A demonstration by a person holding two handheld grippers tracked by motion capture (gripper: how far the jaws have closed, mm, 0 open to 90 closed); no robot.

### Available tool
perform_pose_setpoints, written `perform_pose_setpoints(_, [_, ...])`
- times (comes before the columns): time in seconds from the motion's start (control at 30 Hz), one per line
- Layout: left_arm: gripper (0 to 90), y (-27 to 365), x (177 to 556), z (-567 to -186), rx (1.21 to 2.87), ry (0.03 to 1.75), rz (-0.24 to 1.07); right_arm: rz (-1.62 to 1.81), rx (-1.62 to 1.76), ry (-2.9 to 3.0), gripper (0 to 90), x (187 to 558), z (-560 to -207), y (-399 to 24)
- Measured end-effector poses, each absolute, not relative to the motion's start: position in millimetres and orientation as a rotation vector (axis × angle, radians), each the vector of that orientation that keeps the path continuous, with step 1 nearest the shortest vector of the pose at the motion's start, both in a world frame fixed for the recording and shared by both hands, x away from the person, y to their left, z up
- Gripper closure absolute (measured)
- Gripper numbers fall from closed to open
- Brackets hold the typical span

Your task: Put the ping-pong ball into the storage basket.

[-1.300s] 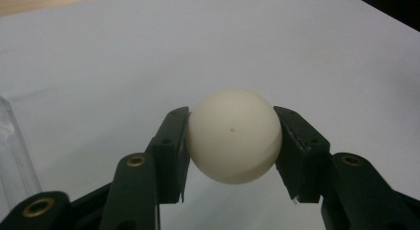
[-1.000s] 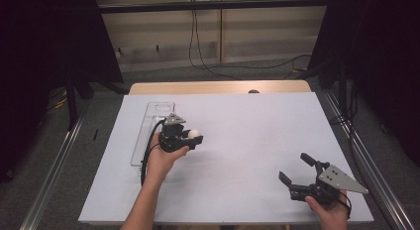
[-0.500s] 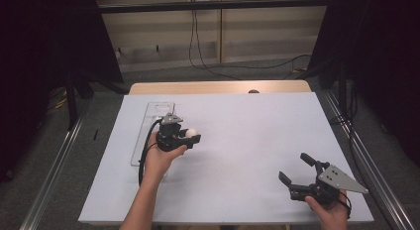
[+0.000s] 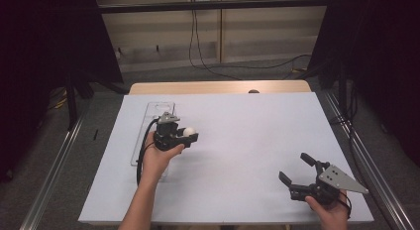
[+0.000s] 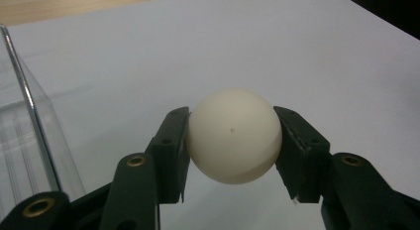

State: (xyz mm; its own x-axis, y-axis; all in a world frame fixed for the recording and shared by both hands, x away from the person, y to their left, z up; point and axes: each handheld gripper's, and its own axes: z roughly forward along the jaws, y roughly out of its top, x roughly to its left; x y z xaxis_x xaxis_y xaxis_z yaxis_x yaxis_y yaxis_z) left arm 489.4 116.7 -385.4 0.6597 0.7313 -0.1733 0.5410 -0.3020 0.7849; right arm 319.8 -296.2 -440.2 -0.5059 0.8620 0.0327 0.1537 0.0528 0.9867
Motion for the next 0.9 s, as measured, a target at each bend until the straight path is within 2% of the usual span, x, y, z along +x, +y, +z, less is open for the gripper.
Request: perform_pose_setpoints(0.9, [51.1,130,491,-380,1.969,1.018,0.295,1.498,1.018,1.731,3.7,320,-440,-297])
